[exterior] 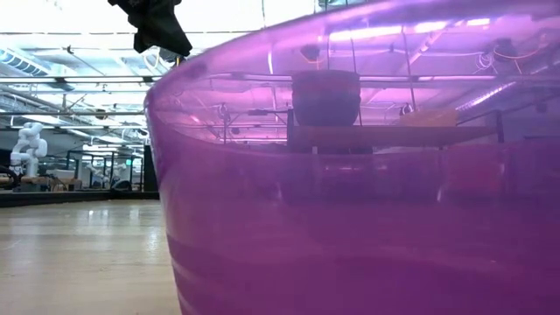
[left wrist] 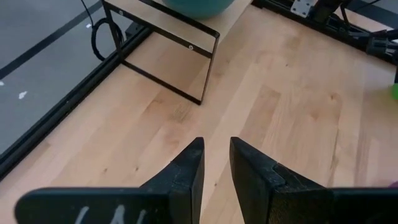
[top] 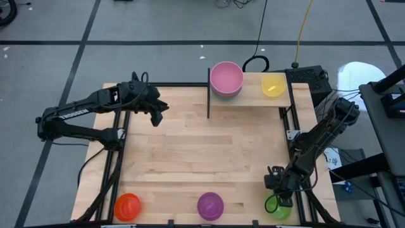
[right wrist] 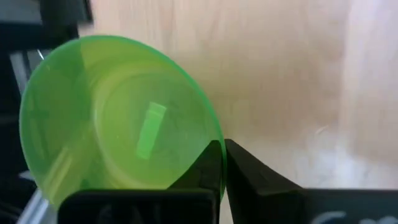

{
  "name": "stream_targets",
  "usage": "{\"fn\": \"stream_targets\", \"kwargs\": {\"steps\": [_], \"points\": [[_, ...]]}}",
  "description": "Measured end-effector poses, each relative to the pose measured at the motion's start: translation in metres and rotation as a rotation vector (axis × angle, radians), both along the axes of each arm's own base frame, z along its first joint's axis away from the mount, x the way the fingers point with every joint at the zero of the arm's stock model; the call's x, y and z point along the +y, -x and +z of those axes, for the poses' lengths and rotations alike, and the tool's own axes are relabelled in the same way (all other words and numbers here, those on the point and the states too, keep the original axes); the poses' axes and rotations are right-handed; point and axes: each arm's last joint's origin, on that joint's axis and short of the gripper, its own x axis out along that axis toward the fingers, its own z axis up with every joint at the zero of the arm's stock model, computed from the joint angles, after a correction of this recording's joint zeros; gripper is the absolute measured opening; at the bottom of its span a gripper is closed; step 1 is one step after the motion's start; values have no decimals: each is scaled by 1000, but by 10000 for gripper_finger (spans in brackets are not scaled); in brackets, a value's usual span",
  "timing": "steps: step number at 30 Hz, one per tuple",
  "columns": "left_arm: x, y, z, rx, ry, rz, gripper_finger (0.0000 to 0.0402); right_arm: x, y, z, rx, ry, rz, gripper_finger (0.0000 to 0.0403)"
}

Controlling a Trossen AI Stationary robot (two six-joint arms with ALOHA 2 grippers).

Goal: Place and stack bowls onto a shelf
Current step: Stack the green bowl on top of the yellow bowl on the shelf

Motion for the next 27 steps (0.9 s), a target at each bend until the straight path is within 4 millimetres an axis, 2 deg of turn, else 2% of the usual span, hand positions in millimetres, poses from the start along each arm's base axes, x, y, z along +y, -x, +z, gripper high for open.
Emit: {"fn": "stream_targets", "kwargs": {"steps": [5,12,21,27], "points": [[0,0,0,3,-7,-6,81,-15,-3,17,-29,21,-106,1],[0,0,0,18,-47,-40,81,-42,-10,73,-111,53,-214,1],[2,6,3,27,-129,-84,81,-91,-4,151,-86,329,-376,0],[4,13,8,2,-138,-59,81,-123,6,190,-136,557,-519,0]]}}
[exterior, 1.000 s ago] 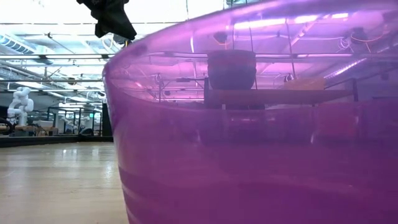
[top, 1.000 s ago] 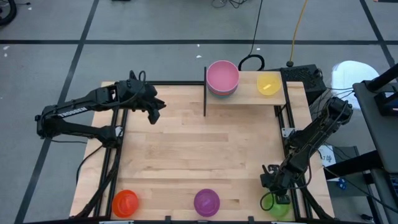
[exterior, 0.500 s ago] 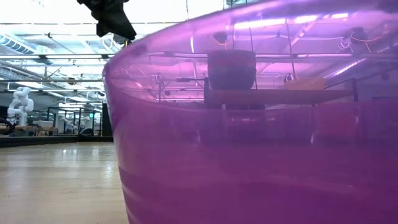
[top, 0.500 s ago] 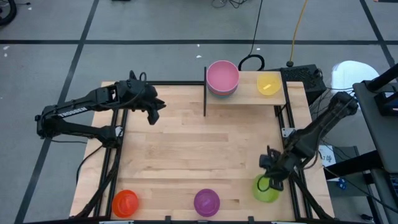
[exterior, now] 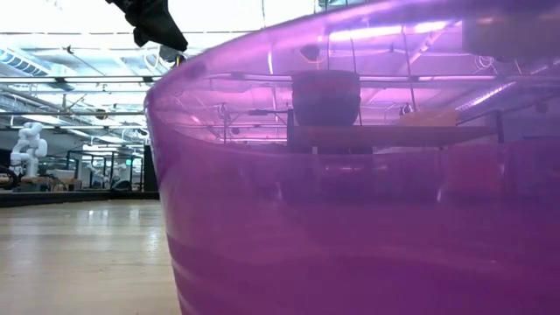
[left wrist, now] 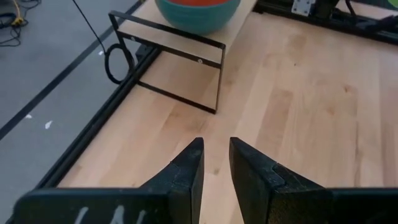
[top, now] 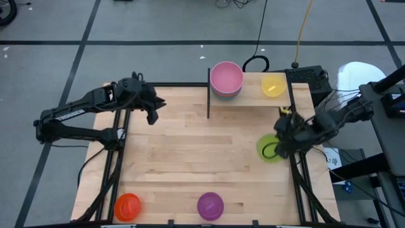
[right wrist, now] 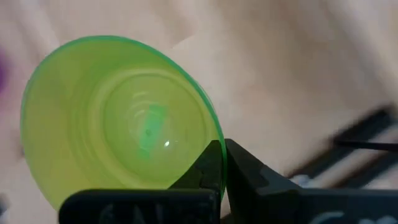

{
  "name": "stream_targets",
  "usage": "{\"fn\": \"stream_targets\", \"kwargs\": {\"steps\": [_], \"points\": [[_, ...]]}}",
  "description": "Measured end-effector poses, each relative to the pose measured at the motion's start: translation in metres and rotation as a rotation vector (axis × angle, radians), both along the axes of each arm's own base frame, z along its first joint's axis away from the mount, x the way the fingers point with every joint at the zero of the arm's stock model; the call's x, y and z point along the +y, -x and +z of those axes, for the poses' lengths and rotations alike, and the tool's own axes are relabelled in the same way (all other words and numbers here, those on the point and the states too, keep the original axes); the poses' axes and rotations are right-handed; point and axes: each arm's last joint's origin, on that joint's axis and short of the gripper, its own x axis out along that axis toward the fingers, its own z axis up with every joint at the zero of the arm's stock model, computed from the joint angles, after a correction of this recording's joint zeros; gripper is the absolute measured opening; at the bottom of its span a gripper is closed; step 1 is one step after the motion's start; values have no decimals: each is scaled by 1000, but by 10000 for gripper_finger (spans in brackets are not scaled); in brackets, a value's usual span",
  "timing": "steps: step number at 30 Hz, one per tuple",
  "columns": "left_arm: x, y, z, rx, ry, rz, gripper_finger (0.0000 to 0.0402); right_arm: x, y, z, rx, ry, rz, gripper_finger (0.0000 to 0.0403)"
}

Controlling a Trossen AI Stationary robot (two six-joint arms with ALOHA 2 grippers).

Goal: Place and stack bowls onto a shelf
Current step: Stack the green bowl on top of the yellow bowl on the shelf

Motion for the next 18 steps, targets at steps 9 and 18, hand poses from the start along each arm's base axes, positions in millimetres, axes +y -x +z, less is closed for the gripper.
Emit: {"fn": "stream_targets", "kwargs": {"steps": [9,18], "points": [[1,4,2,-38,55,58,81,-40,4,27,-91,285,-81,0],[1,4,3,-66,117,114,81,-81,11,39,28,521,-244,0]]}}
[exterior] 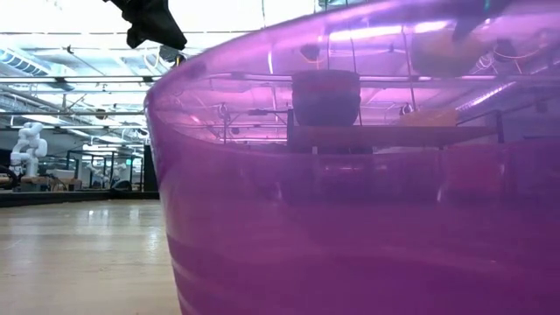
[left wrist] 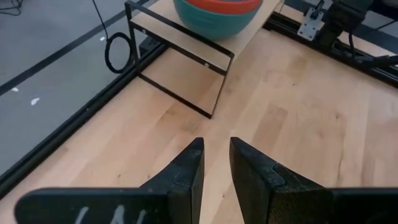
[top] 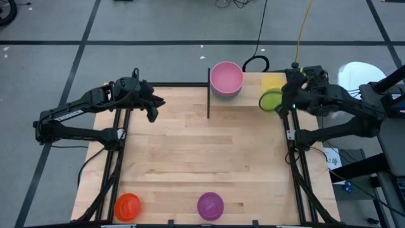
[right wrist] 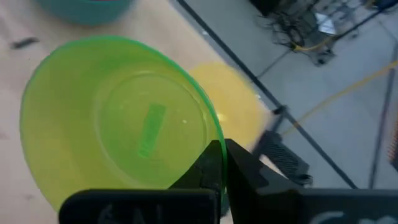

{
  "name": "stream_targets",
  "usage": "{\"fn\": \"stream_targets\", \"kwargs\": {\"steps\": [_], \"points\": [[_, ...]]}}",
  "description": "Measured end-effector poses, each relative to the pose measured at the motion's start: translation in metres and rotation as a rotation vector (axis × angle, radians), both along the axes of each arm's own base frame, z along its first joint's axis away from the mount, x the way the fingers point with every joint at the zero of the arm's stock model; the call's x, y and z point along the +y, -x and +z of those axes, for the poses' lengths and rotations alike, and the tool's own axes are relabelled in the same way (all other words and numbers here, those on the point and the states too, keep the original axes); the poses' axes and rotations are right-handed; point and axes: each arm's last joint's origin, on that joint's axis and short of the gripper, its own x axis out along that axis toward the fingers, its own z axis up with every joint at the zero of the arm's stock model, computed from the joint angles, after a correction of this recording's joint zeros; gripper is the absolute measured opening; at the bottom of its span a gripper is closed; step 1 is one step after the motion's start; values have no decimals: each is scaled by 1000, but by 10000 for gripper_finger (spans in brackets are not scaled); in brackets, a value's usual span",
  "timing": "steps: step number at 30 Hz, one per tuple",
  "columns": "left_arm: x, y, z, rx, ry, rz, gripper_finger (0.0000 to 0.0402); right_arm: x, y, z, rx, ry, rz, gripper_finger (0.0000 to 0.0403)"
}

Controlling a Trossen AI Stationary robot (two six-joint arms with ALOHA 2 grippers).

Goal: Place and stack bowls onto a shelf
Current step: Stack the green bowl on top of the yellow bowl on the shelf

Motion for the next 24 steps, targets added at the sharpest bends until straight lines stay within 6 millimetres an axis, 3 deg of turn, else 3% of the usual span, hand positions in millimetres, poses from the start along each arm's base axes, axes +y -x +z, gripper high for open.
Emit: {"fn": "stream_targets", "kwargs": {"steps": [12,24], "points": [[1,0,0,-7,7,32,81,-62,-14,23,-106,182,-33,0],[1,0,0,-16,27,47,81,-123,-9,26,-335,133,-52,0]]}}
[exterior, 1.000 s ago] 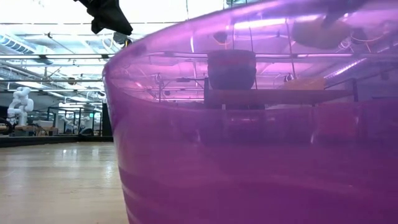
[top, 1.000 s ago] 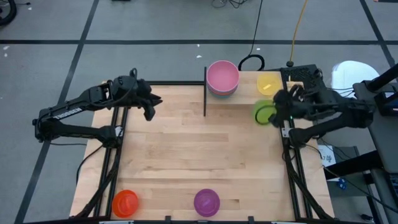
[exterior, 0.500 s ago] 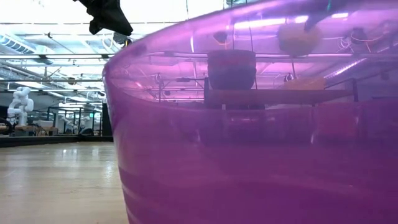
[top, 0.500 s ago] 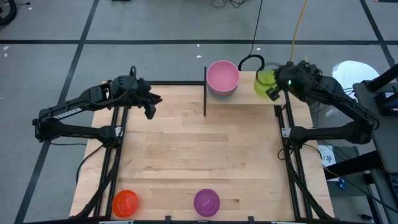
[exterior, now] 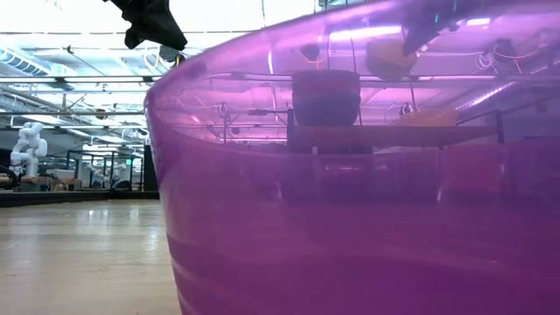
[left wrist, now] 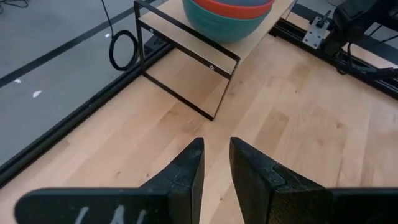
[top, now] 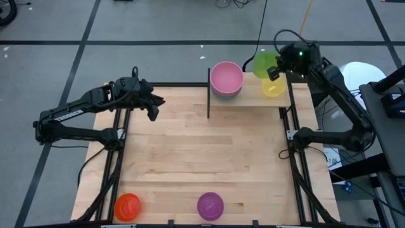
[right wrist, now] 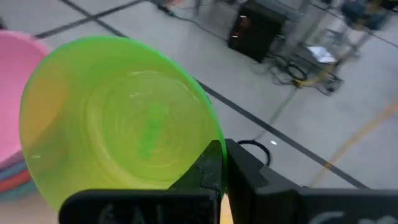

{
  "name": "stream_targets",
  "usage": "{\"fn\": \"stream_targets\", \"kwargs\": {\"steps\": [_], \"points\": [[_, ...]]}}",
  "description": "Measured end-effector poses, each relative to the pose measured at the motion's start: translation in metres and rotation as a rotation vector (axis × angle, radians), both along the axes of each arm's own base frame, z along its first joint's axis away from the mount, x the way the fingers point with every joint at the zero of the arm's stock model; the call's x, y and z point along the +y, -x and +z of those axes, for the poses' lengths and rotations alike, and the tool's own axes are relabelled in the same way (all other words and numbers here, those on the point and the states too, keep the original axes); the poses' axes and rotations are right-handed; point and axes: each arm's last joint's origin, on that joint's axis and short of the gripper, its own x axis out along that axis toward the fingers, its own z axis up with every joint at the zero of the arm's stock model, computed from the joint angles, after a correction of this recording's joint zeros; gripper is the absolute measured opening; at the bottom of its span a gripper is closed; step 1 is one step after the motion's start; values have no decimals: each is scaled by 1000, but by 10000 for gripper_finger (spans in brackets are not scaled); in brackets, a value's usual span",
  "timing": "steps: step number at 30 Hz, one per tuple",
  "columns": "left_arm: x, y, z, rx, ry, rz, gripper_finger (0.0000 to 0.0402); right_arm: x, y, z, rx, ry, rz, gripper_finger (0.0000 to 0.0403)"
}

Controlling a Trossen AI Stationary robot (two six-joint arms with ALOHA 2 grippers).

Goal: Place and stack bowls onto a shelf
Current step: Stack the green bowl on top of the yellow bowl on the shelf

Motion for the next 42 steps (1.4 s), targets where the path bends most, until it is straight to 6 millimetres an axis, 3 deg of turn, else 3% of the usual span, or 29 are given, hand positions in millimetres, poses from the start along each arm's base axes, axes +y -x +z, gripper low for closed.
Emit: {"fn": "stream_targets", "kwargs": {"steps": [5,18,42], "points": [[0,0,0,-6,12,9,81,-7,10,-1,1,-7,-96,0],[0,0,0,-11,22,17,81,-5,12,-10,32,-99,-88,0],[0,0,0,-22,48,37,81,19,21,-21,144,-280,15,0]]}}
